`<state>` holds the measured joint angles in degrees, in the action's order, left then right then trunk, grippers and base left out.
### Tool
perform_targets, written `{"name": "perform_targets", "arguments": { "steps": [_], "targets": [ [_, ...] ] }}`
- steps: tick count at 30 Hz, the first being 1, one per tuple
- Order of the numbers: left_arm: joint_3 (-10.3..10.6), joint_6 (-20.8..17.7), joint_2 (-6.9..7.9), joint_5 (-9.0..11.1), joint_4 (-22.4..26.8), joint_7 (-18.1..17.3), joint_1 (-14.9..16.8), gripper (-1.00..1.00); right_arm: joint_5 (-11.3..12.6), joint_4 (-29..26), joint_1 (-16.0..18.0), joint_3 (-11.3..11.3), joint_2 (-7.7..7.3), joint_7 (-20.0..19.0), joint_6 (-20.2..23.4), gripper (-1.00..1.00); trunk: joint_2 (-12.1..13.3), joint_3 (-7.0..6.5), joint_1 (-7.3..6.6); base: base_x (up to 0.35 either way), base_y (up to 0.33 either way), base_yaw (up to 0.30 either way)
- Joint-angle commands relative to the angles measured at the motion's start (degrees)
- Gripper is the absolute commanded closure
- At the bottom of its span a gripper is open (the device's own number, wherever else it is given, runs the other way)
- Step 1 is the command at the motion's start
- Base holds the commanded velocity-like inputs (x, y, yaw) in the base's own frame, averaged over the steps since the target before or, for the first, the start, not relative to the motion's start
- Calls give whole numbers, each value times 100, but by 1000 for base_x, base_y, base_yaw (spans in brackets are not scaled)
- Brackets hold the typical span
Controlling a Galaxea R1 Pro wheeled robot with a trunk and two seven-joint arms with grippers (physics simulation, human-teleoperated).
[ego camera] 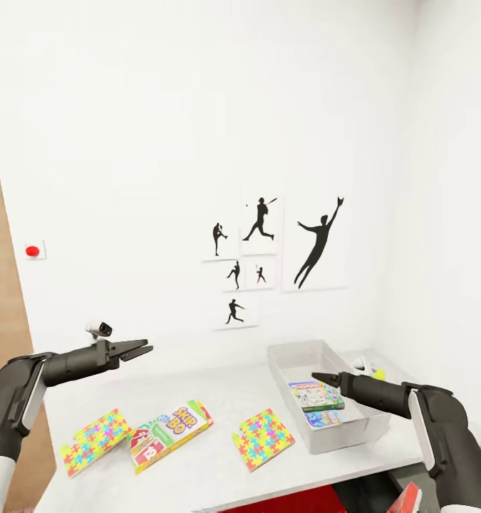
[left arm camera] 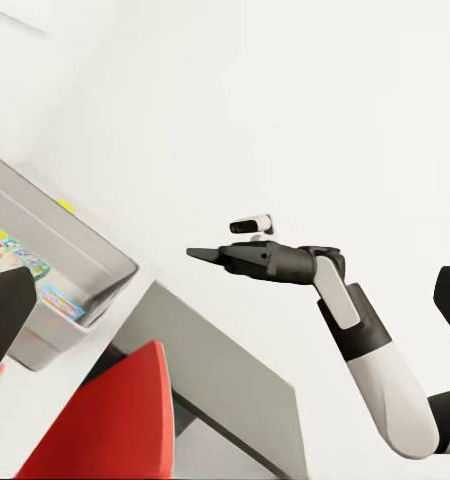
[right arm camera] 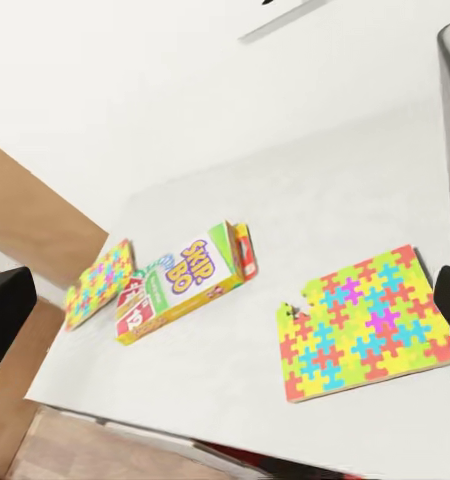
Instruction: Put all the toys in the child's room - the three board games (two on the bed and one on the table), the two jigsaw puzzles on the table, and the tennis ball on the table - inside the toy box on the table in the child's room.
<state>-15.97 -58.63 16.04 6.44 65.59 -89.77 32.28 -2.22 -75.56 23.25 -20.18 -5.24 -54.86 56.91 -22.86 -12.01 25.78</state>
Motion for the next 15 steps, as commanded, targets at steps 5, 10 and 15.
{"name": "perform_targets", "arguments": {
  "steps": [5,10,15],
  "targets": [
    [-2,-61,4,-1,-2,-23,2,-100,-25,-2,4,-9,11,-34,33,-100,-6,3,1,-185,223,1],
    [0,-61,4,-3,-2,-23,3,-100,-26,-2,4,-7,14,-27,31,-100,-6,10,1,-162,223,118],
    [-2,-61,4,2,-2,-23,0,-100,-32,-2,4,-4,15,-23,31,-100,-6,32,1,-65,198,225]
  ]
}}
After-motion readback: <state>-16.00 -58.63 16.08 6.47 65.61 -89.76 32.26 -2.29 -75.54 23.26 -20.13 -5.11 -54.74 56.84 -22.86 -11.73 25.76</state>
